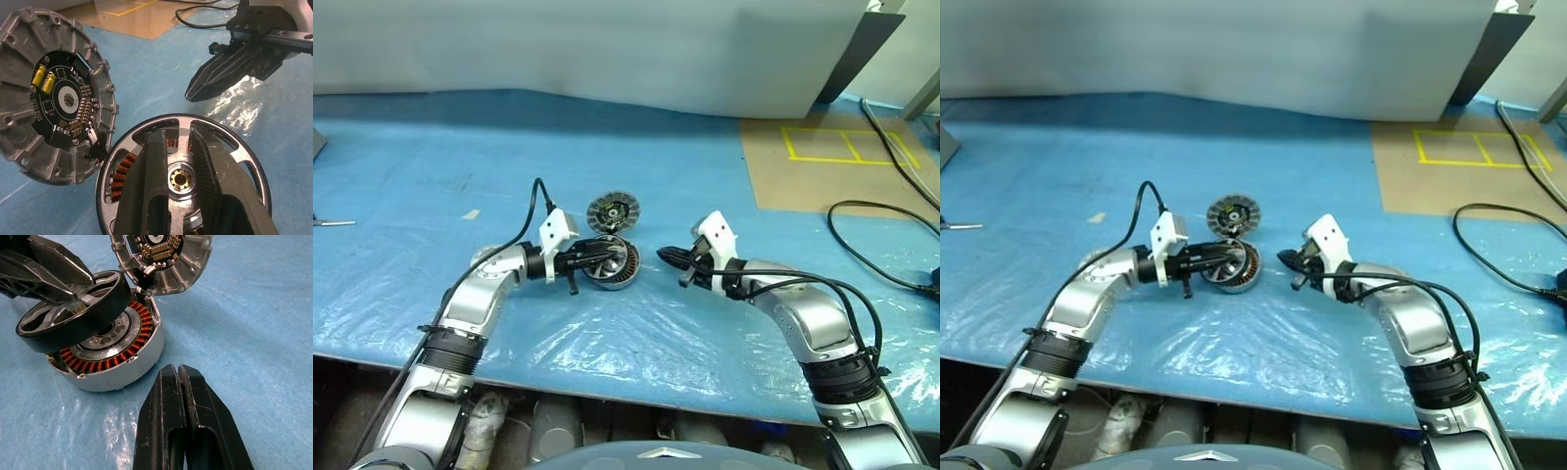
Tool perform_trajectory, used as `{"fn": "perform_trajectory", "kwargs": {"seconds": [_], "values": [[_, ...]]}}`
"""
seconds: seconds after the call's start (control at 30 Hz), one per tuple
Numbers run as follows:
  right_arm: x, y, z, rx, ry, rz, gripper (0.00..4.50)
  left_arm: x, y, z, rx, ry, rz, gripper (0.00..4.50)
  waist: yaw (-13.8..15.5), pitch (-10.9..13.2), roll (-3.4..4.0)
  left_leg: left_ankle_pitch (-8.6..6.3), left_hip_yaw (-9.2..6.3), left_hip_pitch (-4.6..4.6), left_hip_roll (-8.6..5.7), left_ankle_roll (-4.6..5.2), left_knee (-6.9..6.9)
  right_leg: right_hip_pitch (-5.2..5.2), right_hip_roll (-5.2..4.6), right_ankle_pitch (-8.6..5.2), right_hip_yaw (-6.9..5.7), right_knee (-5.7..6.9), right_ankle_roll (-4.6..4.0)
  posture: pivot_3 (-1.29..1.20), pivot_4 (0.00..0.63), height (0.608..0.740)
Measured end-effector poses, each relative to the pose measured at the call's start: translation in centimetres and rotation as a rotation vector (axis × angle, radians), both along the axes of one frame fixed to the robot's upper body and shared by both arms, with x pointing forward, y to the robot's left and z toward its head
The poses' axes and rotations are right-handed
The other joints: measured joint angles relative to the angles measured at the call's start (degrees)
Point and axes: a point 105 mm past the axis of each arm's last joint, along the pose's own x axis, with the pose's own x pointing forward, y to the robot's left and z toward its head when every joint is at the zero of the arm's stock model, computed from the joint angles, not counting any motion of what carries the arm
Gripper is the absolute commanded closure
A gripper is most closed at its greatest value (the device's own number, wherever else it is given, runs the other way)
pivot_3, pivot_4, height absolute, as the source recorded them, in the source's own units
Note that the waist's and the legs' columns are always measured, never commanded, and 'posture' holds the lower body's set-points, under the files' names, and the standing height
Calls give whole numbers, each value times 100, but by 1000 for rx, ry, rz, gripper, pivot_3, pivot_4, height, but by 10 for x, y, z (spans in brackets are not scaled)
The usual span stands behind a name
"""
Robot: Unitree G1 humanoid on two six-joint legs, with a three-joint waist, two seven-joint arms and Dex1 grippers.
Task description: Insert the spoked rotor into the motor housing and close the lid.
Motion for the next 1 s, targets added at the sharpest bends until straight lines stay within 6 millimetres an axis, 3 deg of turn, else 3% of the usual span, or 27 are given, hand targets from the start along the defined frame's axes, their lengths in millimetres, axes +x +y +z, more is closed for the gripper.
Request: {"fn": "perform_trajectory", "kwargs": {"seconds": [0.9,1.0], "values": [[0,2,-3,-28,-7,-2,4500,9,-8,-4,-46,13,65,4102,1,0,0,0,-1,0,0,0,0,1,0,0,0,-1,0,0,150,740],[1,2,-3,-29,-8,-3,4500,9,-7,-4,-42,24,48,3077,1,0,0,0,0,1,0,0,0,1,0,0,0,-1,0,0,150,740]]}}
